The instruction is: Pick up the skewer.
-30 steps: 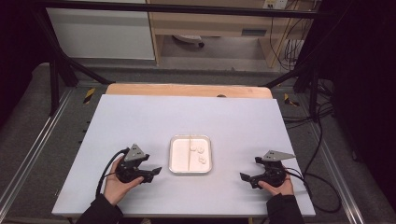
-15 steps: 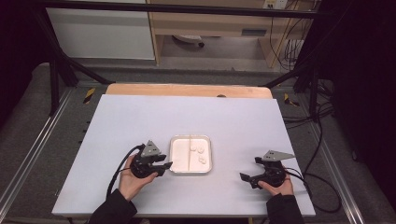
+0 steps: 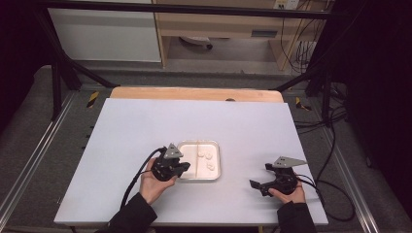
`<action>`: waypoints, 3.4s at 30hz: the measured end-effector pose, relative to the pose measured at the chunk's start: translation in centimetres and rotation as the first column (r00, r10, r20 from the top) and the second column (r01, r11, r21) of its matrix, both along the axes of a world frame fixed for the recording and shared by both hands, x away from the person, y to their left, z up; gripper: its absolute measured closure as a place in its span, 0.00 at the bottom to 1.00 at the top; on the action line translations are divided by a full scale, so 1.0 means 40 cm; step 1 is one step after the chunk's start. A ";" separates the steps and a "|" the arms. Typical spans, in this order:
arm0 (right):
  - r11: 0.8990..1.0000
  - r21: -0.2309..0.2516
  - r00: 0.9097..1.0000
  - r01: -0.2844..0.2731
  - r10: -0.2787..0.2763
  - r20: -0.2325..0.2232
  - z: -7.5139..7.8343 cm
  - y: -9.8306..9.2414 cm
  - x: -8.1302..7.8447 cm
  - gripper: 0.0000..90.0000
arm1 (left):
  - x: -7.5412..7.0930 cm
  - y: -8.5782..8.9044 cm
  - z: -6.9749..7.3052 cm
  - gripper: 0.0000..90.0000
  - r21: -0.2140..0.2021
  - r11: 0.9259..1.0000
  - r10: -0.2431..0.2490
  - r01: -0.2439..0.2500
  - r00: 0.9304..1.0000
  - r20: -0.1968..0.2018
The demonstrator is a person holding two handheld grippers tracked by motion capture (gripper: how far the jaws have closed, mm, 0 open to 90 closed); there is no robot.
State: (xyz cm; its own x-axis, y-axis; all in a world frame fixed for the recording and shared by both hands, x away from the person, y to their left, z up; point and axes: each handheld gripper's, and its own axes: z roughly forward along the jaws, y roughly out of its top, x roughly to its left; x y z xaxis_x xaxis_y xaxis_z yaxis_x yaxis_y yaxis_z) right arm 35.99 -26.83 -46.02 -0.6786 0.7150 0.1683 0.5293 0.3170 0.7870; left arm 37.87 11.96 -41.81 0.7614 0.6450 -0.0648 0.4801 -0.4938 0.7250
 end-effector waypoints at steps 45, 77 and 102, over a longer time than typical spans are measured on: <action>1.000 0.002 1.000 -0.003 0.003 0.001 -0.001 0.001 0.001 0.01 | 0.001 -0.081 -0.059 1.00 0.100 0.993 -0.059 0.061 0.998 -0.020; 1.000 0.003 1.000 -0.005 0.005 -0.003 -0.001 0.001 0.002 0.01 | -0.008 0.010 -0.015 0.89 0.053 0.998 0.033 -0.034 0.999 0.015; 1.000 0.002 1.000 -0.005 0.005 -0.004 -0.001 0.001 0.002 0.01 | 0.073 -0.036 -0.034 0.24 0.100 0.981 0.167 -0.167 0.986 0.008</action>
State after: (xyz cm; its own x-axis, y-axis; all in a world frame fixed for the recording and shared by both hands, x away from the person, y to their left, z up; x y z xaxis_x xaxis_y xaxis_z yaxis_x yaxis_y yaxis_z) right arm 36.06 -26.78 -46.06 -0.6813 0.7113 0.1728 0.5310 0.3178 0.7855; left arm 40.78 10.51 -43.17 0.6422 0.7665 0.0059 0.5626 -0.4765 0.6756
